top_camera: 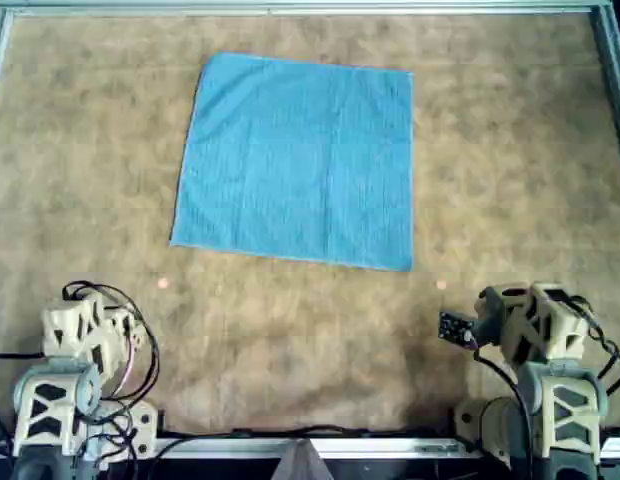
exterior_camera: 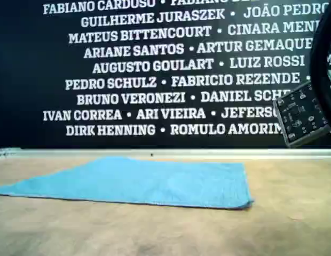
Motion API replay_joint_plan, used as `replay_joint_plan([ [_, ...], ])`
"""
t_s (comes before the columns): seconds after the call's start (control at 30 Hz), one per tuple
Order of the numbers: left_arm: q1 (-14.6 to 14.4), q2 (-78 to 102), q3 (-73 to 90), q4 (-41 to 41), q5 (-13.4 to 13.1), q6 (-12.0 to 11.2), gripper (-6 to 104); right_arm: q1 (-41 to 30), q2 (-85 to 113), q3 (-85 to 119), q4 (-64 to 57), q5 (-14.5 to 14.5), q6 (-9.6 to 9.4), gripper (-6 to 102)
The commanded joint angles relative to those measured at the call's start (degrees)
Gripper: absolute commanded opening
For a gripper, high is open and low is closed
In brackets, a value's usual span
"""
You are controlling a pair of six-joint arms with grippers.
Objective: Fold a cloth
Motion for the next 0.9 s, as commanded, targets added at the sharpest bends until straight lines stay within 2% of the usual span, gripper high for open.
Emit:
replay_joint_plan([
  [0.0, -4.4, 0.1, -1.1, -6.1, -8.1, -0.7, 1, -0.2, 2.2, 0.9, -6.9, -4.2, 0.53, 1],
  [0.2, -4.4, 0.1, -1.1, -6.1, -8.1, -0.7, 1, -0.2, 2.2, 0.9, -6.9, -4.2, 0.53, 1],
  [0.33, -4.1, 0.1, -1.1, -6.1, -8.1, -0.7, 1, -0.8, 2.2, 0.9, -6.9, -4.2, -0.18, 2],
  [0.57, -4.4, 0.1, -1.1, -6.2, -8.1, -0.7, 2, -0.4, 2.3, 0.9, -7.3, -4.9, 0.53, 2],
  [0.67, -4.4, 0.1, -1.1, -6.9, -8.1, -0.7, 2, -0.3, 2.3, 0.9, -8.1, -4.9, -0.18, 2],
  [0.73, -4.4, 0.1, -1.7, -7.2, -8.1, 0.1, 2, -0.2, 2.3, 0.5, -8.3, -5.0, -0.18, 2],
  [0.8, -4.5, 0.2, -2.1, -7.2, -8.1, 0.1, 5, -0.1, 2.4, 0.1, -10.2, -5.1, -0.26, 5],
  [0.87, -4.5, 0.2, -3.7, -7.3, -8.0, 0.1, 12, -0.1, 2.4, -0.9, -13.2, -5.1, 0.35, 12],
])
